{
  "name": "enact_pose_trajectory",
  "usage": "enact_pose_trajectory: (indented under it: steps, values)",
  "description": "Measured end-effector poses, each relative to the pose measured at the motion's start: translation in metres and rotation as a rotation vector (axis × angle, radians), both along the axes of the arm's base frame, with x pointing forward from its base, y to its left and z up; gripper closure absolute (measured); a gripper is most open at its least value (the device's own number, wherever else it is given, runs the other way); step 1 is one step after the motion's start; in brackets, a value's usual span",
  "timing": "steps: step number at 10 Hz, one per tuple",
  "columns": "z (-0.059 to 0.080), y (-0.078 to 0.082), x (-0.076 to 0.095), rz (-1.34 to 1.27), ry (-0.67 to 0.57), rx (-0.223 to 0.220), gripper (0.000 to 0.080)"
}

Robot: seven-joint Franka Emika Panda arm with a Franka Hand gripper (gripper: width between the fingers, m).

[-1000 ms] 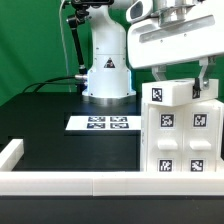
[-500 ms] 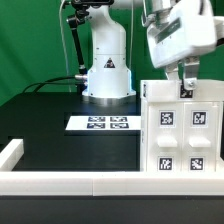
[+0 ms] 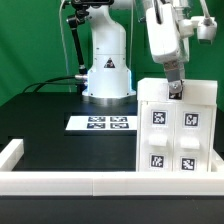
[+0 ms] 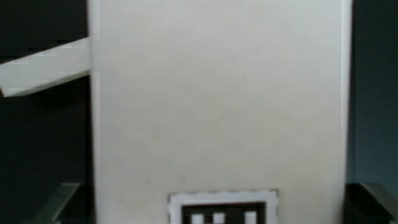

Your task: Assemble cabinet

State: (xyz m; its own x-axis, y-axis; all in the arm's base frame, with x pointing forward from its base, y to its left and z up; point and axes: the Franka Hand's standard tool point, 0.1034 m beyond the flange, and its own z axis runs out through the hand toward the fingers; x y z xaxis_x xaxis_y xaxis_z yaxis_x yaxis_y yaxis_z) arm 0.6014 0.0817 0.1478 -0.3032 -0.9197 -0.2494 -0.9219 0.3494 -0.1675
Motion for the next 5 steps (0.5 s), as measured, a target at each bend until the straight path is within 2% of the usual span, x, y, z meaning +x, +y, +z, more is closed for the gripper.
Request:
enact_pose_trajectory:
  steps: [1,2,3,4,5]
  values:
    - [-0.0007,0.0004,-0.0003,0.014,-0.001,-0.004,0.0236]
    - [-0.0011,0.0009,-0.0005,0.020,-0.002,-0.005,0.0075]
    - [-0.0016,0.0013,-0.0007,0.029,-0.002,-0.007,0.0075]
    - [-0.0019,0.0016,-0.0010,0.034,-0.003,-0.008,0.0013]
    - [-0.0021,0.0018,-0.0011,0.039,-0.003,-0.010,0.0003]
